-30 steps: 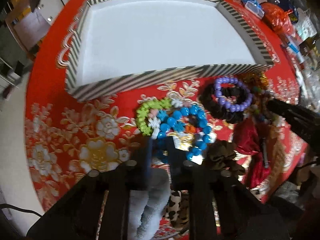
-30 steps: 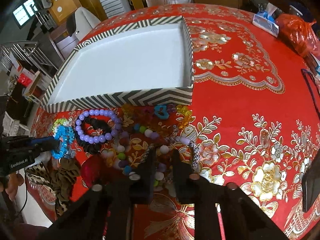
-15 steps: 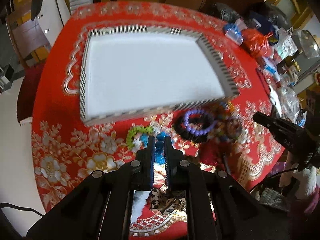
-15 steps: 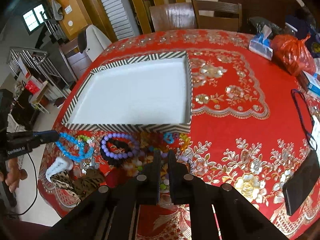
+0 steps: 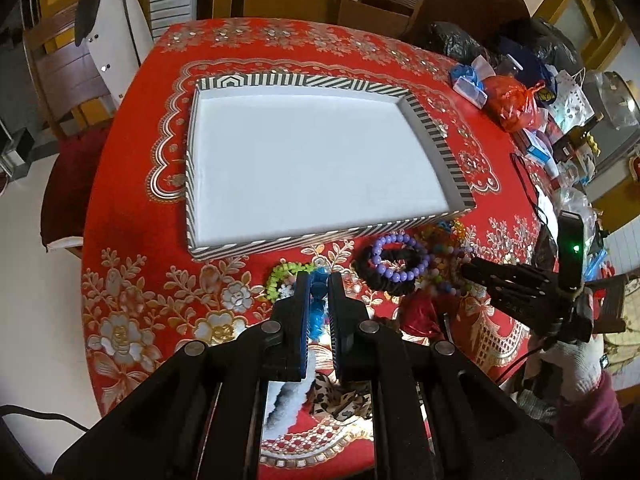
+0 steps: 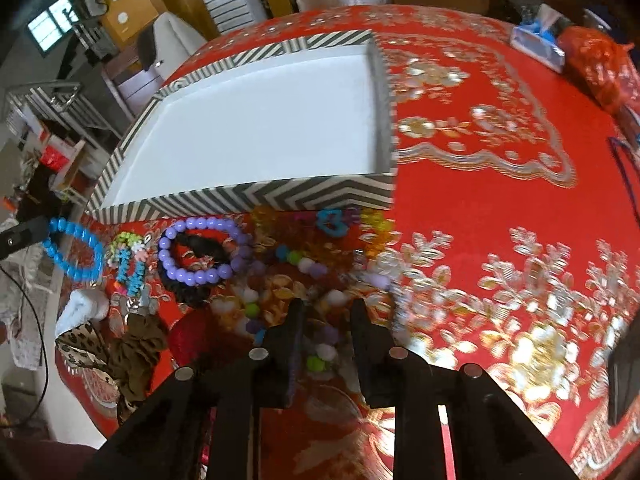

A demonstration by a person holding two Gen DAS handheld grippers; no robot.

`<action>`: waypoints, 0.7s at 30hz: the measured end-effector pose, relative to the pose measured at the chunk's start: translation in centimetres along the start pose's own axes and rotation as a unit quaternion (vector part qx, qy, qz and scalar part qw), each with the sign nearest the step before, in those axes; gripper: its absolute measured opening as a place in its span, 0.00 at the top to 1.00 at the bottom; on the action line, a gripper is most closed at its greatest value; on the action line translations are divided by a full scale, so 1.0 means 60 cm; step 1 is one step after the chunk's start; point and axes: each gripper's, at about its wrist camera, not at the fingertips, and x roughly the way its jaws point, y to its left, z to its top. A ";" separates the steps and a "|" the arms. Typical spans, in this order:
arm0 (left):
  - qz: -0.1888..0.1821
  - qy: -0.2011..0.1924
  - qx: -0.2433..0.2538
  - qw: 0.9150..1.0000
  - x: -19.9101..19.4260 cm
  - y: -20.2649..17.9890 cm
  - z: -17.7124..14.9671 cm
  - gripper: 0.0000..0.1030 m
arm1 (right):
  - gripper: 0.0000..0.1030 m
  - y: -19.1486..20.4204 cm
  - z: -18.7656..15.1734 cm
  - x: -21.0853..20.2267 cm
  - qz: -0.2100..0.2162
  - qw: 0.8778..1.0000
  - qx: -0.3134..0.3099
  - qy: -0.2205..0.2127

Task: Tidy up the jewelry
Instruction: 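Grasp the blue bead bracelet with the left tool while the right tool grasps the multicolour bracelet, then carry both bracelets into the white tray and open both tools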

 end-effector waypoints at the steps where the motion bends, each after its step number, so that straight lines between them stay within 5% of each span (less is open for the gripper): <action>1: 0.000 -0.001 -0.001 1.000 -0.001 0.001 0.001 0.93 | 0.92 0.003 0.002 -0.001 -0.005 1.000 -0.004 -0.001; 13: 0.001 -0.026 -0.005 1.000 -0.028 0.012 0.035 0.93 | 0.92 0.035 0.056 -0.127 0.002 0.996 -0.033 -0.081; 21: 0.003 -0.044 0.004 0.999 -0.017 -0.006 0.103 0.93 | 0.92 0.040 0.150 -0.121 0.000 0.994 -0.052 -0.100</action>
